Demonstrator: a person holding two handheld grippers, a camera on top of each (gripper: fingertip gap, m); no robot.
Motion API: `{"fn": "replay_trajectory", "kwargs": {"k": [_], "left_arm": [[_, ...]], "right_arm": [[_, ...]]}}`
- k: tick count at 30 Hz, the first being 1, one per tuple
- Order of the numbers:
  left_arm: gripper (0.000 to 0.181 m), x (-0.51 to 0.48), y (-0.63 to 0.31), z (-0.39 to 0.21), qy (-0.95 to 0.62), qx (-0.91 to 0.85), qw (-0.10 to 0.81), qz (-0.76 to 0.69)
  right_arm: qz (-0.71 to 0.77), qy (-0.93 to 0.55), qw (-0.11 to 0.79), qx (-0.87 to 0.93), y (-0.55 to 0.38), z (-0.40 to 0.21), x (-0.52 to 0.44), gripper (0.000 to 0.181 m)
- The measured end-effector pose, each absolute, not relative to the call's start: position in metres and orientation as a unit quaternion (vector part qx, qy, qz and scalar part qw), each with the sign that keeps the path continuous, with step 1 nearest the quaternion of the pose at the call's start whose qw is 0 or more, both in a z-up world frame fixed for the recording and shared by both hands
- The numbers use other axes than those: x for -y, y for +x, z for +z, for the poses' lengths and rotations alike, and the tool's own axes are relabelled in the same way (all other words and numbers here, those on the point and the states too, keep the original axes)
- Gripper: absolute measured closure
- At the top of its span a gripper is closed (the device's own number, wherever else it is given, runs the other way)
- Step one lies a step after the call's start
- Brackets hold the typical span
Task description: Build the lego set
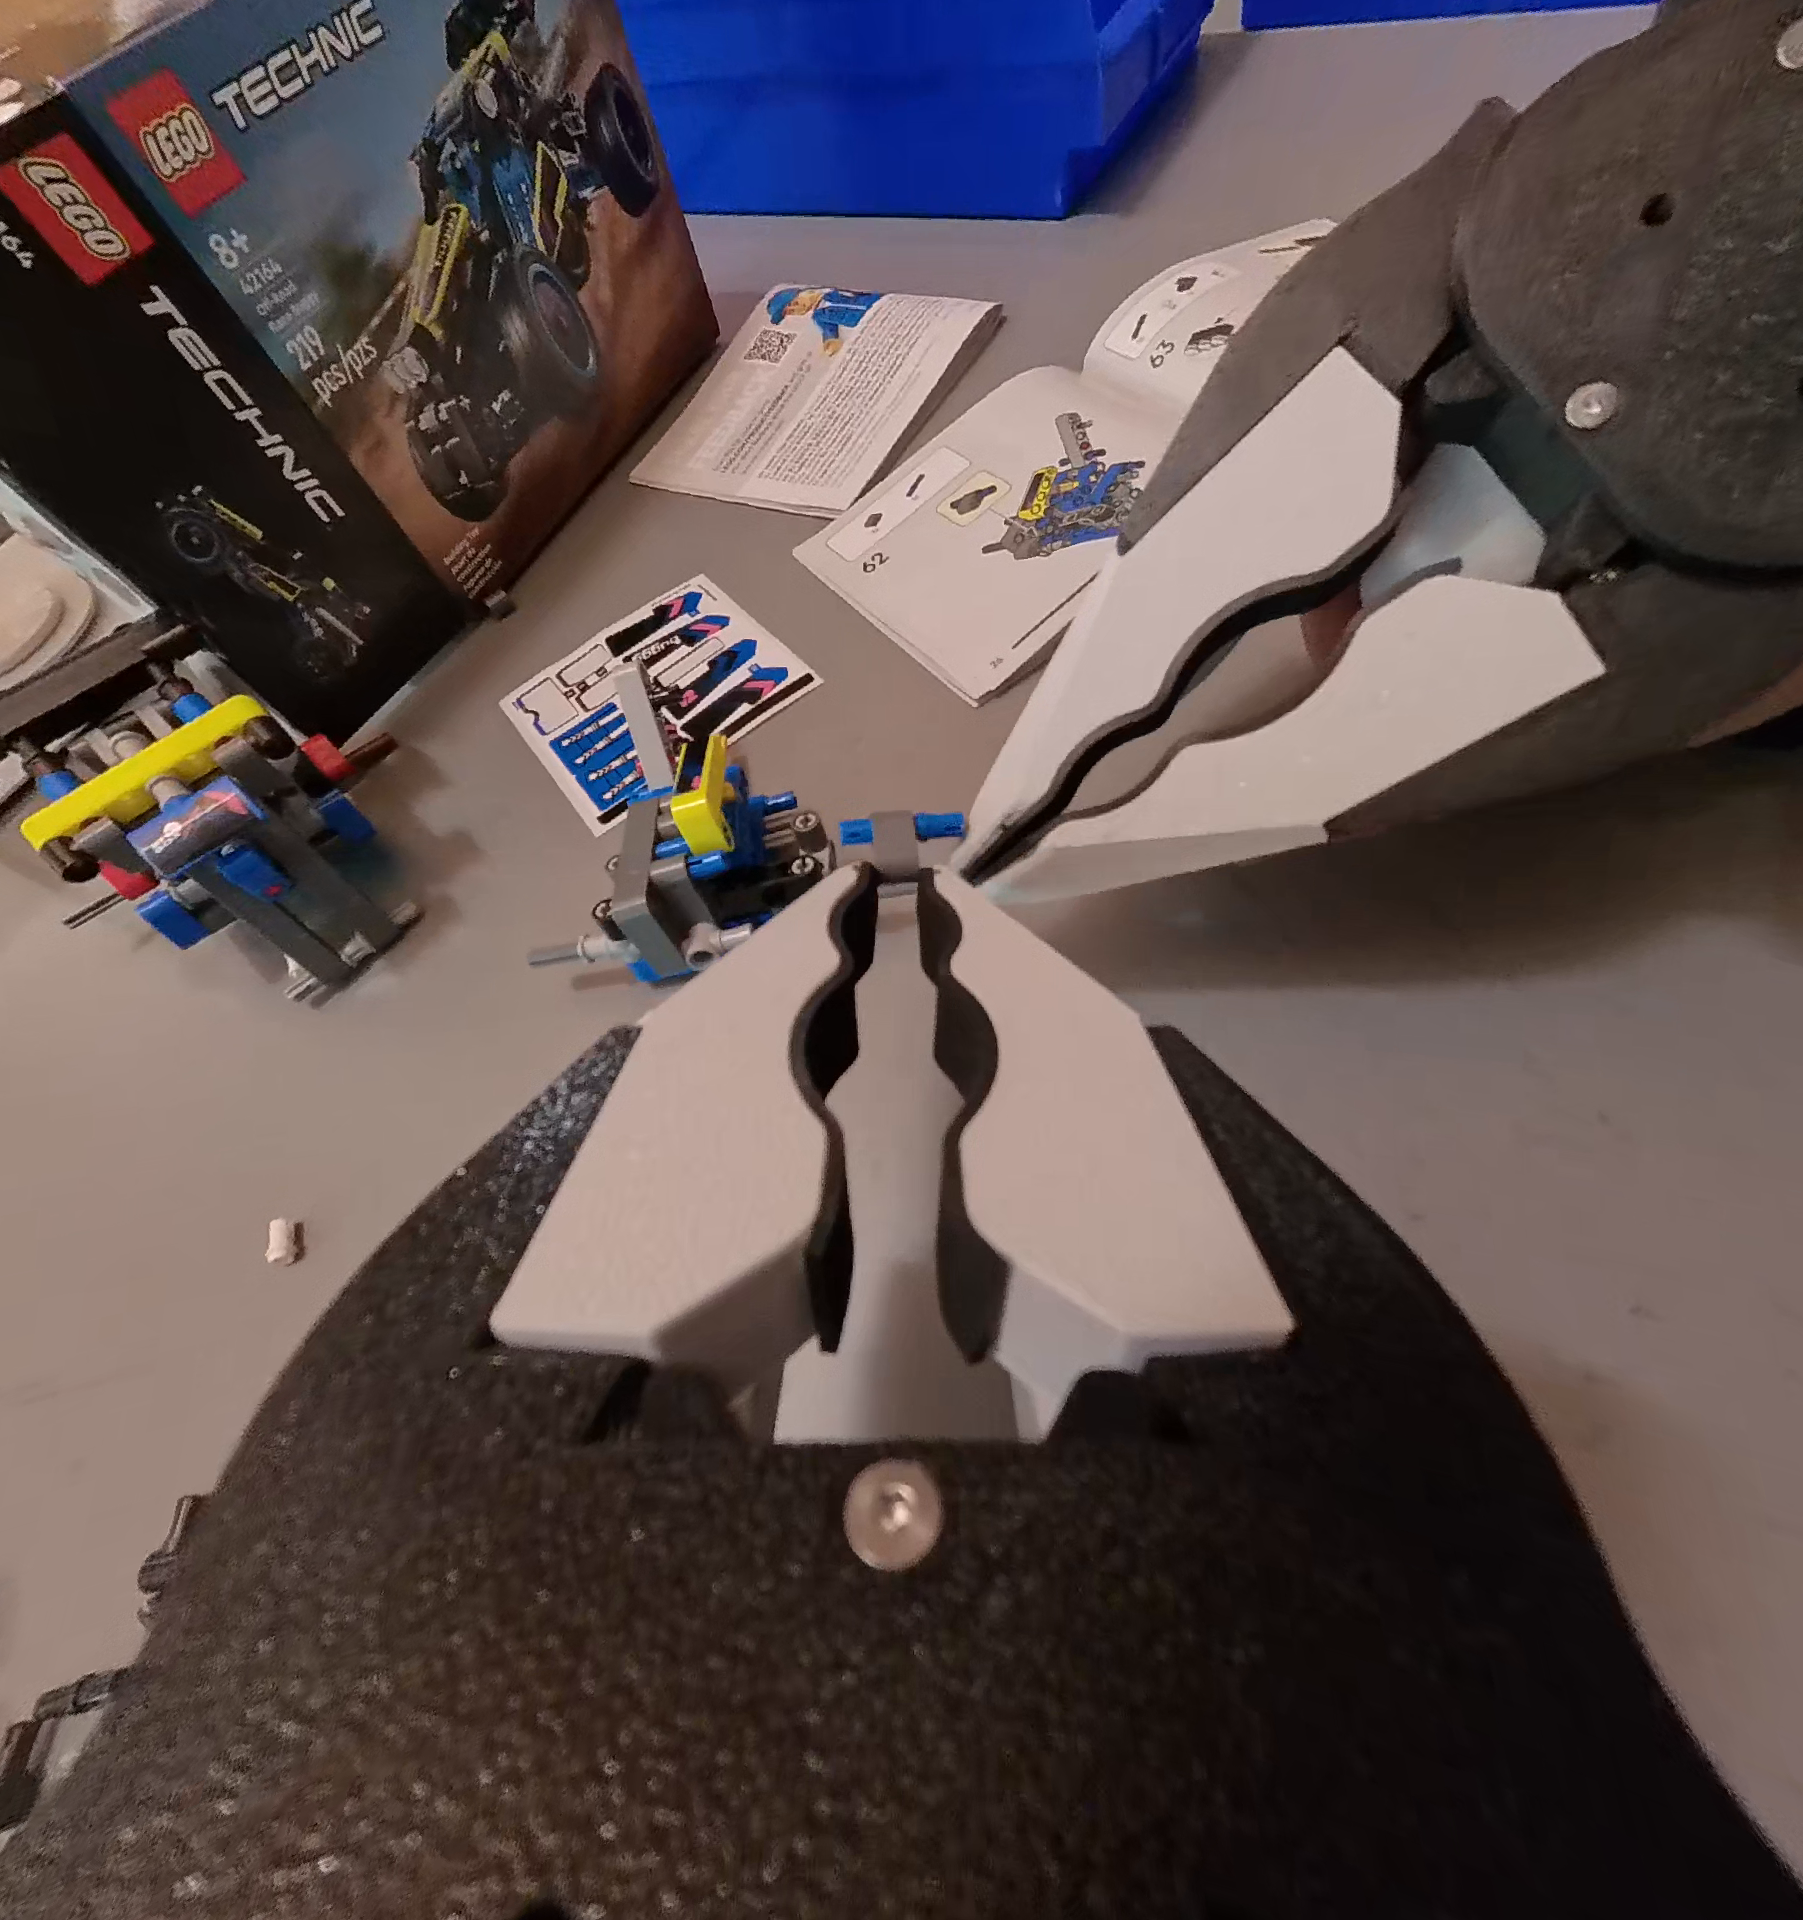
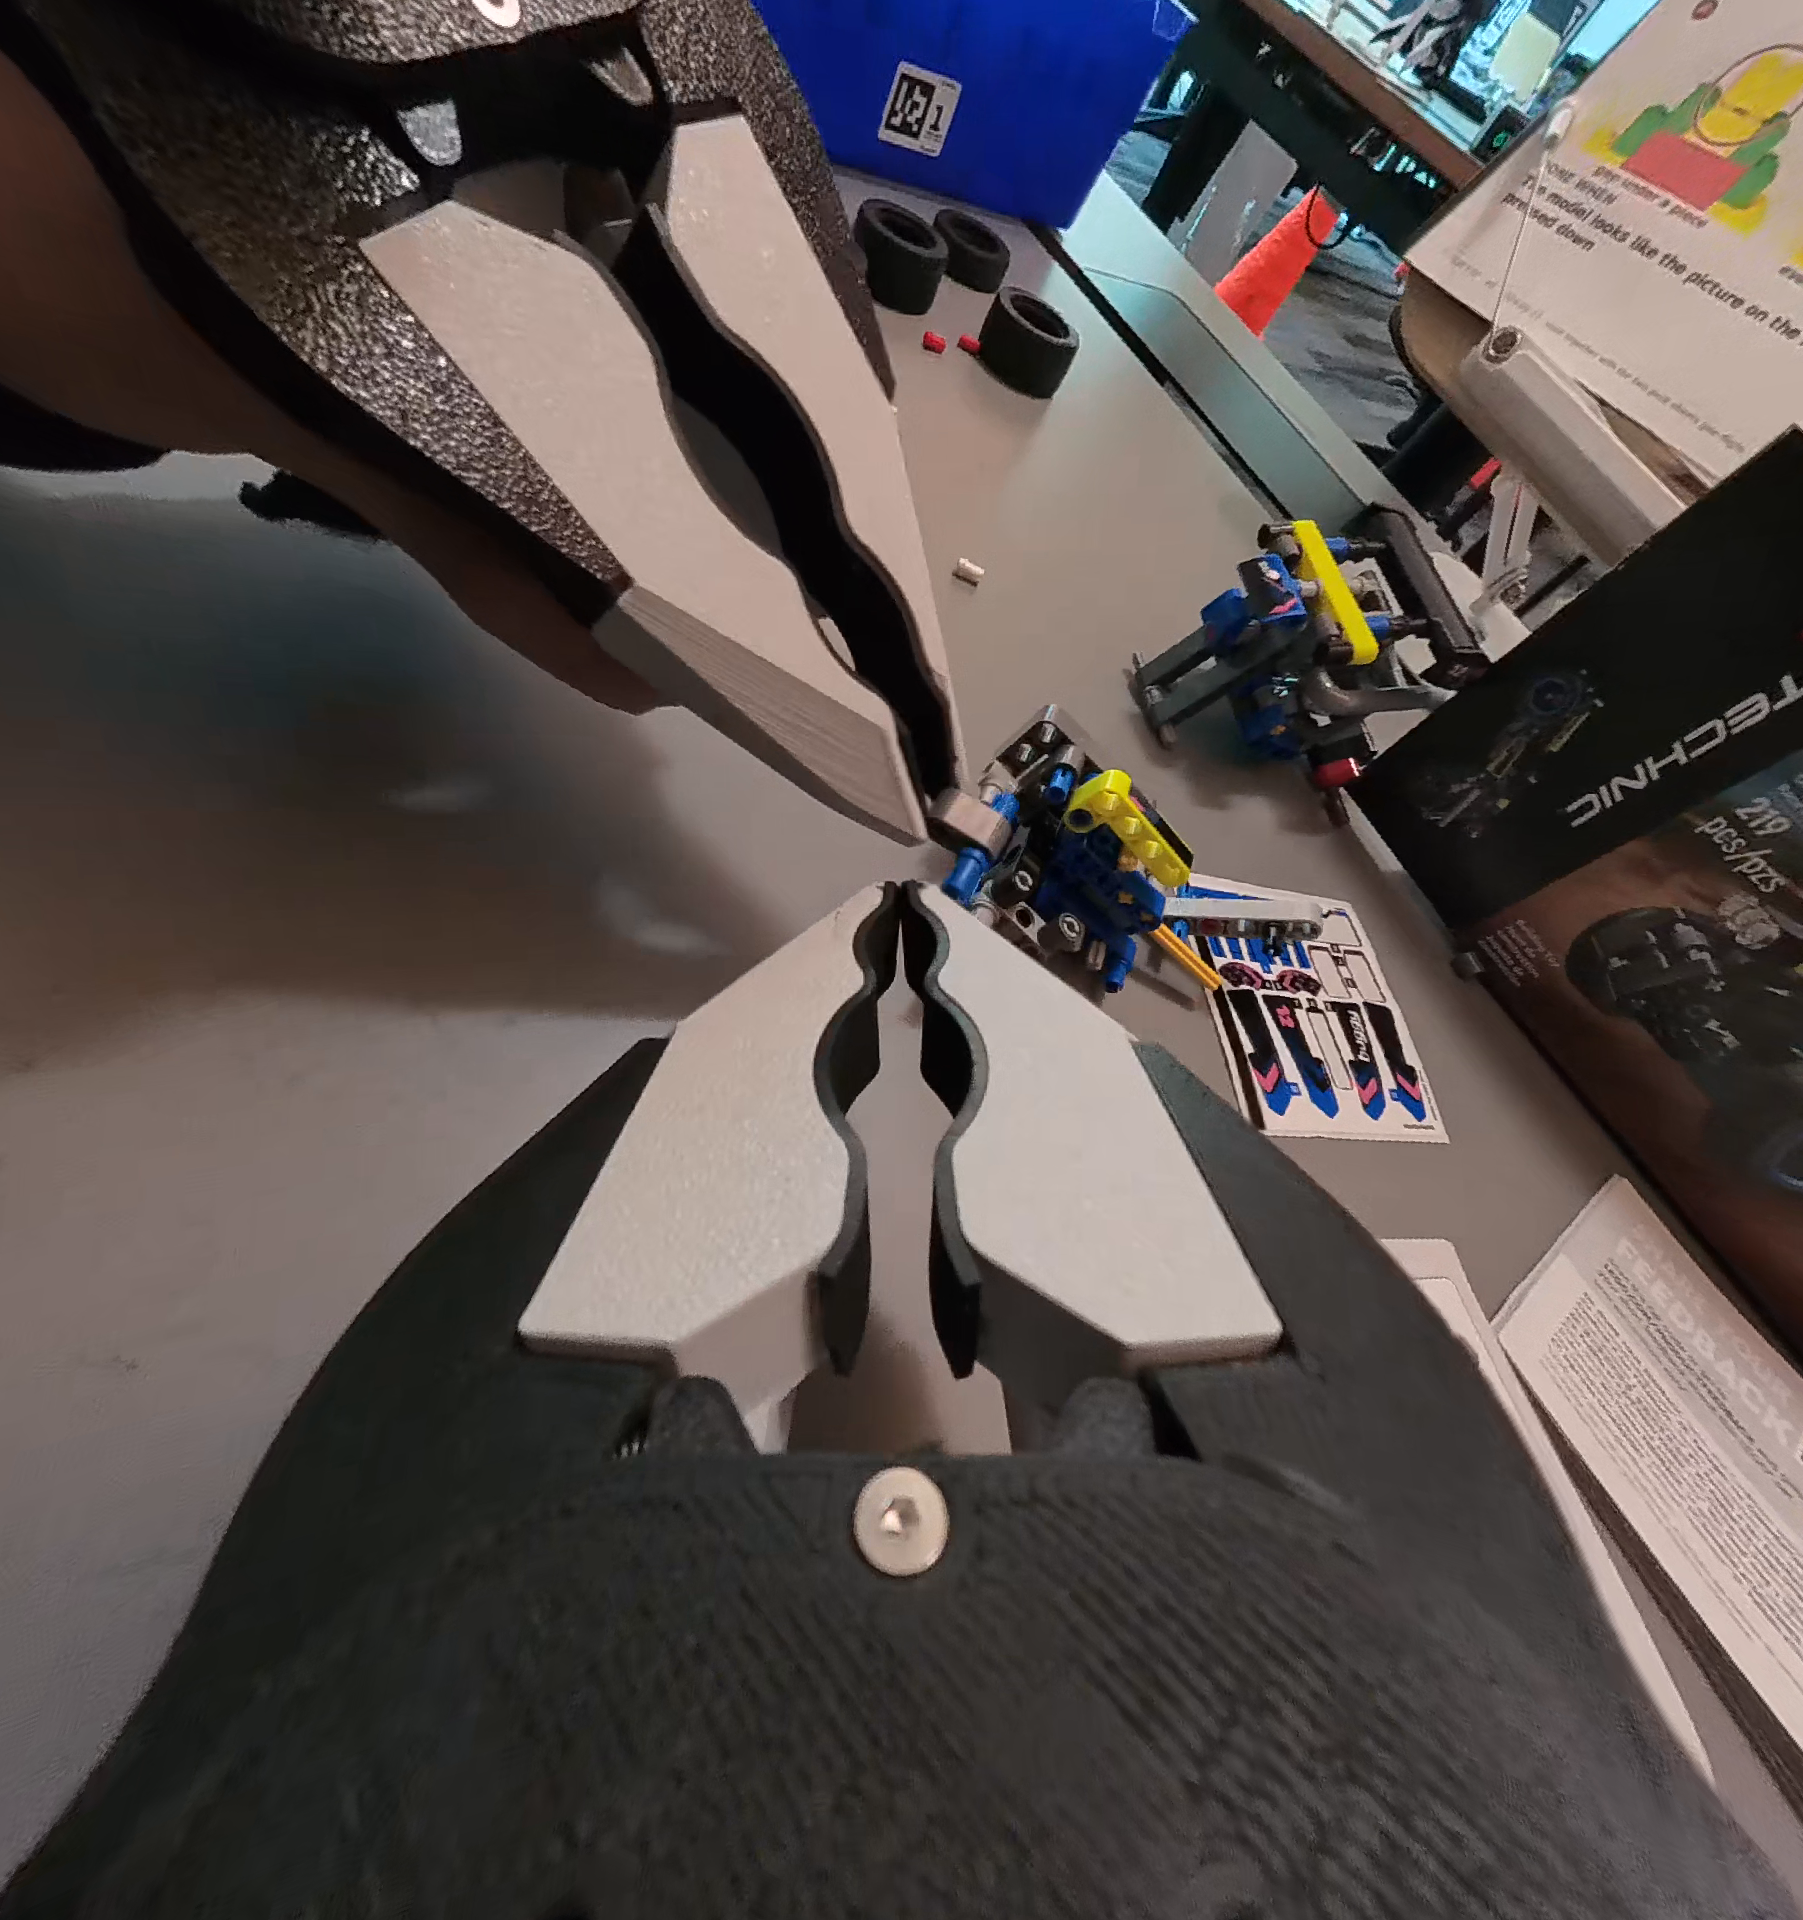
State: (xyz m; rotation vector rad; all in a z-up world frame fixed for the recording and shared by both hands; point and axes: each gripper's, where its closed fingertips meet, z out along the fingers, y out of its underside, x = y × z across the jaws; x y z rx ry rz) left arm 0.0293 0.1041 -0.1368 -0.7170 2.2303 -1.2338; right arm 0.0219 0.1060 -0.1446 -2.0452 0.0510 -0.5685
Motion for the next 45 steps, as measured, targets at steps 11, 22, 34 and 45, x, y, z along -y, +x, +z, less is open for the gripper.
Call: {"fn": "replay_trajectory", "kwargs": {"k": [11,22,34,45], "left_arm": [[0.177,-0.107,0.028,-0.147,-0.271,-0.828,0.223,-0.438],[0.177,-0.105,0.03,-0.14,-0.278,-0.81,0.214,-0.469],[0.177,-0.109,0.032,-0.142,-0.285,-0.808,0.212,-0.469],[0.177,-0.105,0.029,-0.138,-0.29,-0.794,0.178,-0.504]], "right_arm": [[-0.259,-0.843,0.471,0.001,0.024,-0.148,-0.105,0.167],[-0.266,-0.846,0.462,0.001,0.025,-0.15,-0.105,0.18],[-0.251,-0.847,0.468,0.004,0.022,-0.151,-0.104,0.178],[-0.274,-0.842,0.465,0.015,0.025,-0.147,-0.104,0.178]]}}
